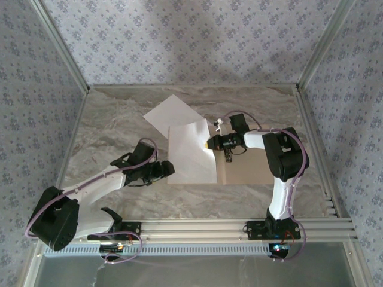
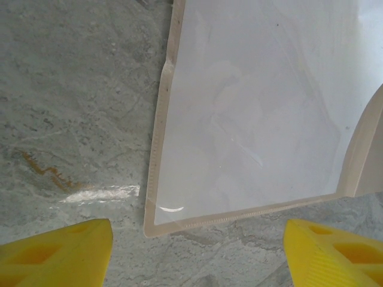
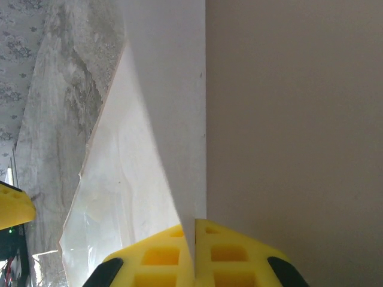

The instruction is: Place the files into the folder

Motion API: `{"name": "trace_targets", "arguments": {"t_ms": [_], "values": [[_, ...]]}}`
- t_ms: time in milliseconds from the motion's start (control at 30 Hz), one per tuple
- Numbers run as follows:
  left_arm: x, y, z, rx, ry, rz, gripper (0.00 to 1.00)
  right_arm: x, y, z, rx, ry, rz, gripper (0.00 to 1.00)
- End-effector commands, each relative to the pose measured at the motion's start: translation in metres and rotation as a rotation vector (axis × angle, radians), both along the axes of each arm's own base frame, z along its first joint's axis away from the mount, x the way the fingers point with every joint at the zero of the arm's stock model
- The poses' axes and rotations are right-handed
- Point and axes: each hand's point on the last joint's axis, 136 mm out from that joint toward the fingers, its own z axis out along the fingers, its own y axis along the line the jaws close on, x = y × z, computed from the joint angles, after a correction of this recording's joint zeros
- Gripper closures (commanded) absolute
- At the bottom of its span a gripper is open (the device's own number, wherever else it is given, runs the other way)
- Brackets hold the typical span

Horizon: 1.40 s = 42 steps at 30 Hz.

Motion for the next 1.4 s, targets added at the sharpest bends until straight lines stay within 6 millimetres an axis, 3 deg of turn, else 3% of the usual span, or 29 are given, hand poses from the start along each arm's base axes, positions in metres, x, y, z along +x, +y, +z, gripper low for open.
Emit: {"name": "trace_targets", "arguments": {"t_ms": [0, 1367], "values": [[-0.001, 0.004, 0.000, 0.006, -0.002, 0.013, 0.25, -0.006, -0.001, 0.005, 0.020, 0.018, 0.000, 1.00], [-0.002, 0.005, -0.002, 0.004, 0.003, 0.014, 0.24, 0.000, 0.009, -0.001, 0.047, 0.029, 0.002, 1.00]]}}
